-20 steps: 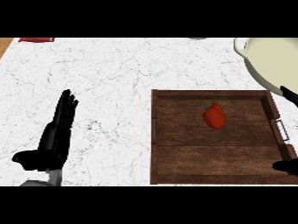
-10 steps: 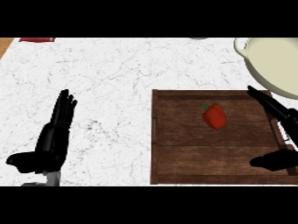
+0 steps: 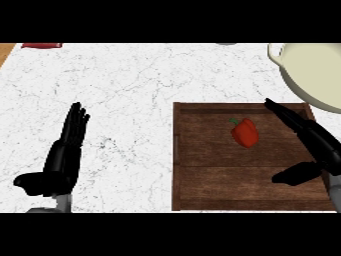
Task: Pick the bell pepper from the tray and place it in the pot
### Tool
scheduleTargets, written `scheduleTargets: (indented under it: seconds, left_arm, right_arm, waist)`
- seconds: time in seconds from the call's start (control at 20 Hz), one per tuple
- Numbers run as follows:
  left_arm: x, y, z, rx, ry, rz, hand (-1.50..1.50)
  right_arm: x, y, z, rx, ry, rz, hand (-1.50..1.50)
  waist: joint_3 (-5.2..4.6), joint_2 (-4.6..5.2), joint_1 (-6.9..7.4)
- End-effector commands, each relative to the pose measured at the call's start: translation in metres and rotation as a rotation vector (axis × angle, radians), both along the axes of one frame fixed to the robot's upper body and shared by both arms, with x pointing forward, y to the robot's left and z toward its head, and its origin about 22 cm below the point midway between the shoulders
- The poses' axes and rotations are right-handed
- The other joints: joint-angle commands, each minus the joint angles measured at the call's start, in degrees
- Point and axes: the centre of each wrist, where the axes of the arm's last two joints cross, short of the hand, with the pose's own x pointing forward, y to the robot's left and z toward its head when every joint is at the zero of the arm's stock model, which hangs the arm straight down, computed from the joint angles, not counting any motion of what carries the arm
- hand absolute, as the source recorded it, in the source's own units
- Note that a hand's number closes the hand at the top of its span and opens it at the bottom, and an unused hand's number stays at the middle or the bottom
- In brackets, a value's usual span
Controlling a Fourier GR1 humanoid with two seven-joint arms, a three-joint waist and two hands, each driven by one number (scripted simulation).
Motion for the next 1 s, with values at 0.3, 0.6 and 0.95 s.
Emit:
scheduleTargets:
  seconds: [0.3, 0.6, 0.95]
  left_arm:
    - [0.001, -0.017, -0.011, 0.008, -0.010, -0.003, 0.00]
    - [0.000, 0.003, -0.012, -0.002, -0.017, 0.006, 0.00]
    - [-0.002, -0.003, -0.003, 0.004, -0.001, -0.017, 0.00]
  right_arm:
    - [0.022, 0.023, -0.021, -0.016, 0.020, -0.009, -1.50]
    - [0.030, 0.027, -0.024, 0.001, 0.019, 0.005, -1.50]
    - [0.028, 0.034, -0.022, 0.004, -0.215, -0.047, 1.50]
  waist:
    - [0.00, 0.04, 0.04]
    - [0.00, 0.01, 0.05]
    - [0.00, -0.05, -0.06]
